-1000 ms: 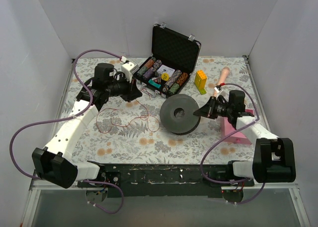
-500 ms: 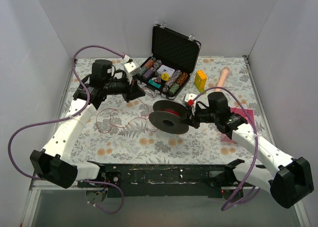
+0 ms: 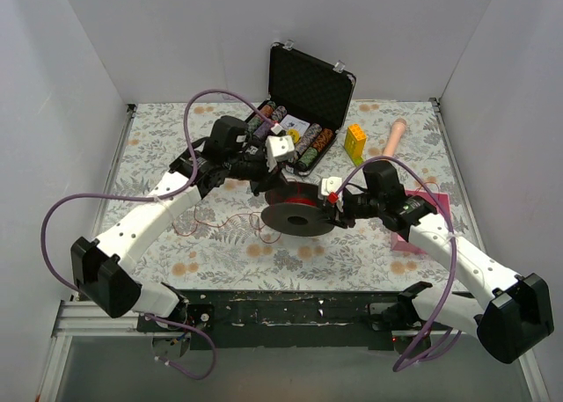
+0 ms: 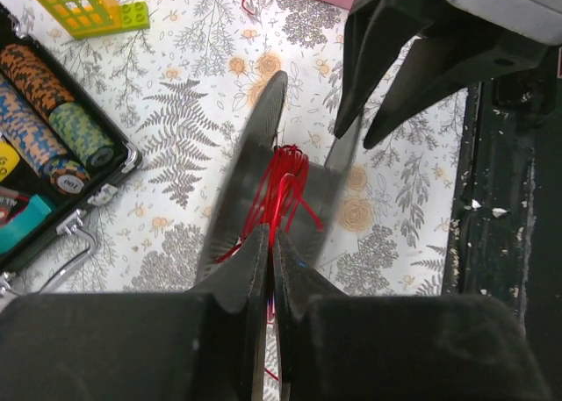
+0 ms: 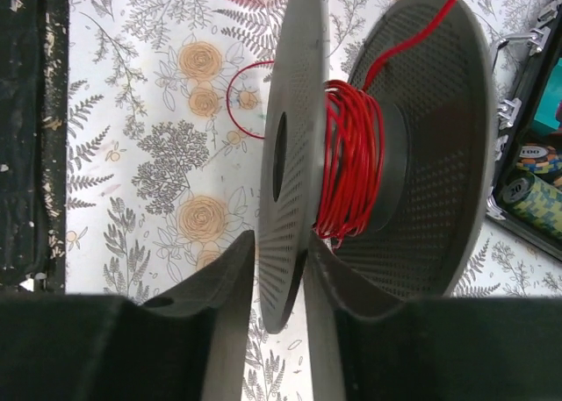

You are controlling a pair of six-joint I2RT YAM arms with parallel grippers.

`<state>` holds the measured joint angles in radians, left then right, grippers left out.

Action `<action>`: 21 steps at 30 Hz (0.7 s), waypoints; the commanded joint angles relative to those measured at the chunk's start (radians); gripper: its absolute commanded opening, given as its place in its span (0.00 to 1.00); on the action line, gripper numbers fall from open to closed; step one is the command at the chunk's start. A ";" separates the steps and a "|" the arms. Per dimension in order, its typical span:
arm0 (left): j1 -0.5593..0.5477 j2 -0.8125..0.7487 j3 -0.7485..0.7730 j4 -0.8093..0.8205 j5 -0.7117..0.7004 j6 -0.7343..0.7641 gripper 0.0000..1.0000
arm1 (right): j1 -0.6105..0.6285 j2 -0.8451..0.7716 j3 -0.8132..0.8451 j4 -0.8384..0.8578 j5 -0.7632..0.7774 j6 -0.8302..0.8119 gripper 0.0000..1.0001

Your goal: Wrap the cables

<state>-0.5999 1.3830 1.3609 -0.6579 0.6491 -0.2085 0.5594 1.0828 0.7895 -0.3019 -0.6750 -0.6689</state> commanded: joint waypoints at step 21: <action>-0.069 0.093 -0.066 0.107 0.029 0.104 0.00 | 0.000 -0.112 0.123 0.070 -0.037 0.115 0.72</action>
<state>-0.6632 1.4693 1.2579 -0.5484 0.6456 -0.1192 0.5594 1.0080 0.8413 -0.3099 -0.6586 -0.6449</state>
